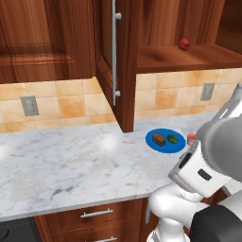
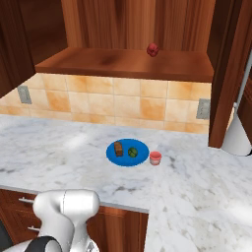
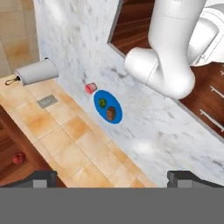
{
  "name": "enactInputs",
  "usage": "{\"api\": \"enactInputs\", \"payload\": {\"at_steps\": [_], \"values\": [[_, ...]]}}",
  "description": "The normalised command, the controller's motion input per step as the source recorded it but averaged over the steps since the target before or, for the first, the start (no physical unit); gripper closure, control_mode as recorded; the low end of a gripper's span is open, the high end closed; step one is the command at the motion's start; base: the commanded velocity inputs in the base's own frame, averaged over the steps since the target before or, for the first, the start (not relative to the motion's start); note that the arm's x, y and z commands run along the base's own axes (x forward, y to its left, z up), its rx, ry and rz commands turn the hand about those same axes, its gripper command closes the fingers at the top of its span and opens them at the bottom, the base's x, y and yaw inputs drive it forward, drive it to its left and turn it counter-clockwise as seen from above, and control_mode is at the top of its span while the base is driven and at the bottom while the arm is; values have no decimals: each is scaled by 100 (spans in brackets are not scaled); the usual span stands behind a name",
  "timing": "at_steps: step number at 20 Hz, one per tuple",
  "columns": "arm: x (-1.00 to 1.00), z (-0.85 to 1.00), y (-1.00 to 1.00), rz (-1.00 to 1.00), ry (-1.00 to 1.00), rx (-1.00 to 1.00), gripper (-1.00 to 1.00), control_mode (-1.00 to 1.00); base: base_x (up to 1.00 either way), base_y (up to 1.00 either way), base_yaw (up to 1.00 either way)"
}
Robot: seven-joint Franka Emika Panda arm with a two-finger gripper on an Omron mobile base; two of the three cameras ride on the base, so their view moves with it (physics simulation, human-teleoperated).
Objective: Pick the avocado and bread from the counter and place them on the plate. Then pick the jam from the cabinet and place it next to the plate. Lastly close the cabinet door.
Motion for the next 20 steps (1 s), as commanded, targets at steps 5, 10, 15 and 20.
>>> {"api": "enactInputs", "payload": {"at_steps": [5, 10, 15, 20], "values": [[-7, 16, 53, 8, -8, -14, -100, -100, 0, 0, 0], [-1, 11, 50, 5, -7, -15, -100, -100, 0, 0, 0], [0, 4, 54, 3, -5, -14, -100, -100, 0, 0, 0], [13, 0, 53, 0, -4, -17, -100, -100, 0, 0, 0]]}}
